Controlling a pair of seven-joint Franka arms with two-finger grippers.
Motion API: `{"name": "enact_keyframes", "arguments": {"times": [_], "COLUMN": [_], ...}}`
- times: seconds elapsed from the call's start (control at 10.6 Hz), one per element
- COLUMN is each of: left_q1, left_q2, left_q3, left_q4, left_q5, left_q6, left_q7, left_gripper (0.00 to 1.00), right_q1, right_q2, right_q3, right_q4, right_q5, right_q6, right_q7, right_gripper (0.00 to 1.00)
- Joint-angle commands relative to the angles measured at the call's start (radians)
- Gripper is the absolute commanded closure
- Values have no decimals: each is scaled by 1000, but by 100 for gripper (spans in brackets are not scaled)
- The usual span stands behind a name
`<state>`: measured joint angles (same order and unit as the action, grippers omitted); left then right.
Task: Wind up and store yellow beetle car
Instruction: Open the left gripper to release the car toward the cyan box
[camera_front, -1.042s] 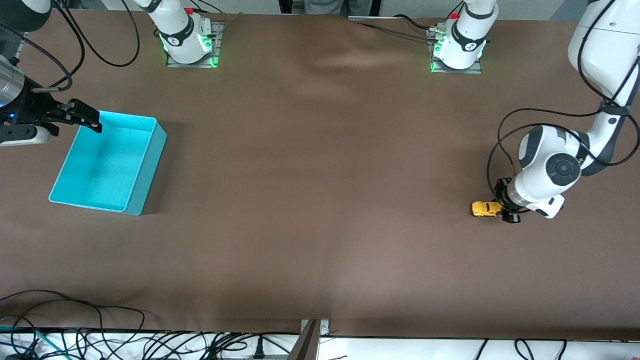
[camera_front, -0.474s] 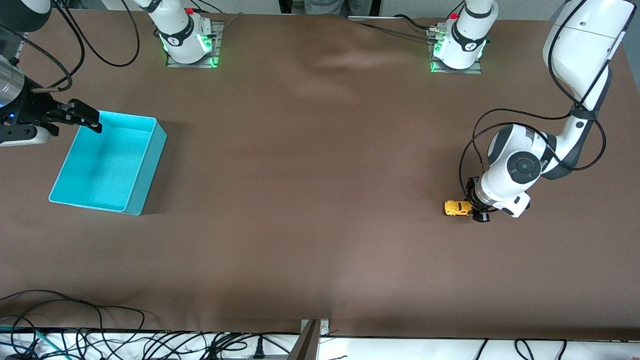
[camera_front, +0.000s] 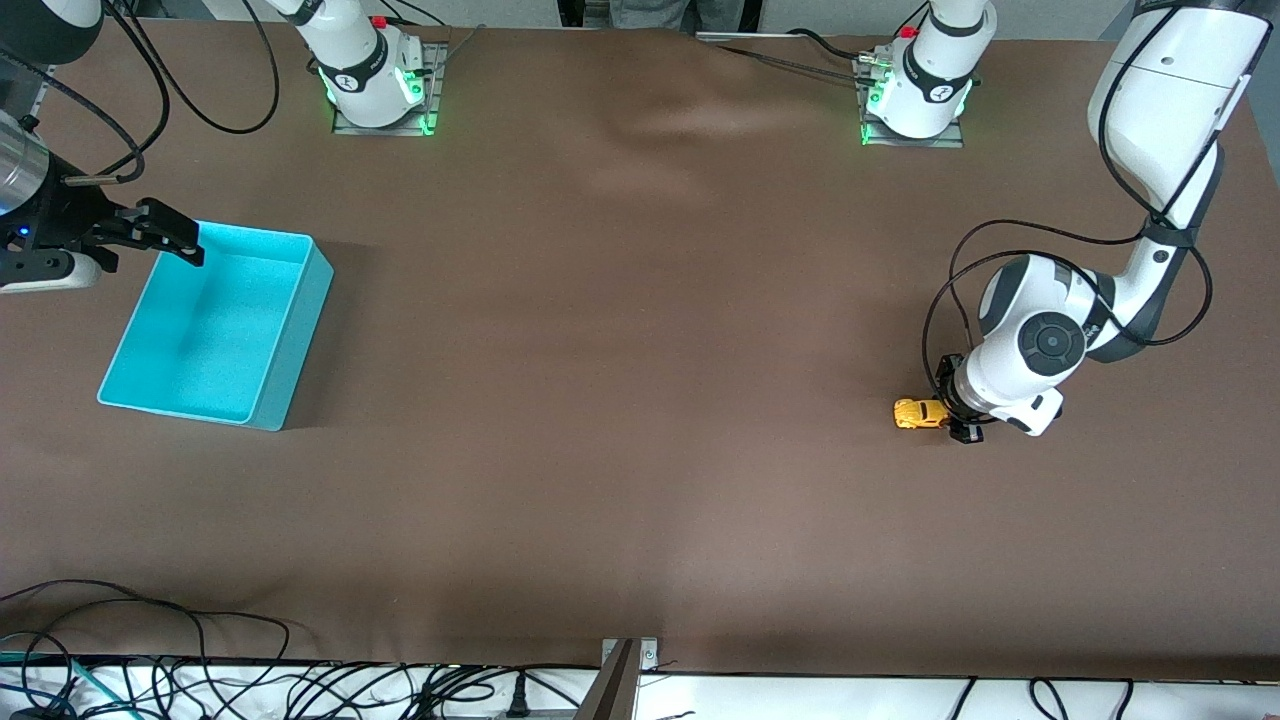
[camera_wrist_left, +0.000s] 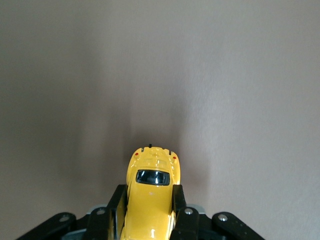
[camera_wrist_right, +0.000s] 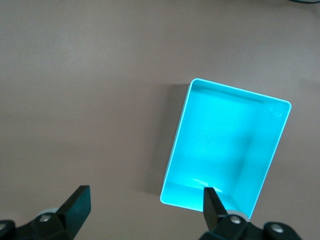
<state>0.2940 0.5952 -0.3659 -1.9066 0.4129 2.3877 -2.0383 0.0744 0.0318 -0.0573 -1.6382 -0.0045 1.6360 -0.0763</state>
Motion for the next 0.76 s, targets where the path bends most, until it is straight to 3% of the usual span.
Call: {"name": "enact_keyframes", "arguments": {"times": [0.0,0.66], "left_q1": [42,166], "left_q2": [34,69], "left_q3": [1,16], "left_q4": [15,37], "left_q5": [-2,0], "left_q6": [-8,-4], "left_q7": [73,285], "left_gripper": [100,100], "right_q1": [-1,-1], "right_q2": [-7,-7], "right_q3": [-1,-1], "right_q4": [-8,-8], "right_q5": [-12,-12], "right_q6": [5,5], "right_q7": [-10,-11], "right_gripper": [0,0]}}
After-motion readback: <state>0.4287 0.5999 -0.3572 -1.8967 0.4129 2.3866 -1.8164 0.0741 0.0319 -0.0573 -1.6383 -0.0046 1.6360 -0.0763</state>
